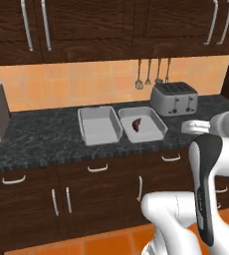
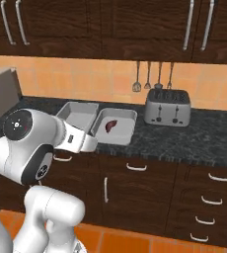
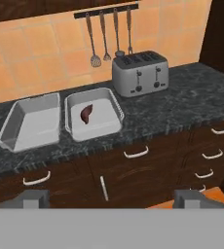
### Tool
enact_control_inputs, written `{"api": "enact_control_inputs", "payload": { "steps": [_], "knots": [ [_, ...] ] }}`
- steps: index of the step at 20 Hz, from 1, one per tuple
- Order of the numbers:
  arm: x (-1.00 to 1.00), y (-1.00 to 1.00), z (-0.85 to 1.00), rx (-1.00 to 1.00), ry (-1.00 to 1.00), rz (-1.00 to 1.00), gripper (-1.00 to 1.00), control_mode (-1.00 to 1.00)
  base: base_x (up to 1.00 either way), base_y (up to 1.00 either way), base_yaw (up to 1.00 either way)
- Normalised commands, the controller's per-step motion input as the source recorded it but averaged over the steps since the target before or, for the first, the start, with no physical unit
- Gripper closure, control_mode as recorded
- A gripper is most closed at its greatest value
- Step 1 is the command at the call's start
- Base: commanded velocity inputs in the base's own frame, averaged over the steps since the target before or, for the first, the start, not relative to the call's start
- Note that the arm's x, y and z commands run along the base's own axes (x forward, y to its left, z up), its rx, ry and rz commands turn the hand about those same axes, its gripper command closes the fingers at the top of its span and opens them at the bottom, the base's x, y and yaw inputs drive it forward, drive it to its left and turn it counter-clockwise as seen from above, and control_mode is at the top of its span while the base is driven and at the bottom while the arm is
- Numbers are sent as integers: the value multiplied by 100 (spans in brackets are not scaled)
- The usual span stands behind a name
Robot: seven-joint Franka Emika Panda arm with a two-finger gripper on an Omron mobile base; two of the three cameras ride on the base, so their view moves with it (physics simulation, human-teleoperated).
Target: Place one potato and one steak in each tupperware on the nearby counter, to pack two identical lunches.
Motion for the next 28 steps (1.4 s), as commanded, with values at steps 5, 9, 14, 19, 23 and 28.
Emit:
{"api": "enact_control_inputs", "payload": {
  "steps": [5,9,14,19,23,28],
  "knots": [
    [0,0,0,0,0,0,-100,100,-29,-100,-9],
    [0,0,0,0,0,0,-100,100,0,-100,0],
    [0,0,0,0,0,0,-100,100,0,-100,0],
    [0,0,0,0,0,0,-100,100,-21,-100,0],
    [0,0,0,0,0,0,-100,100,-55,-100,0],
    [0,0,0,0,0,0,-100,100,-7,-100,0]
  ]
}}
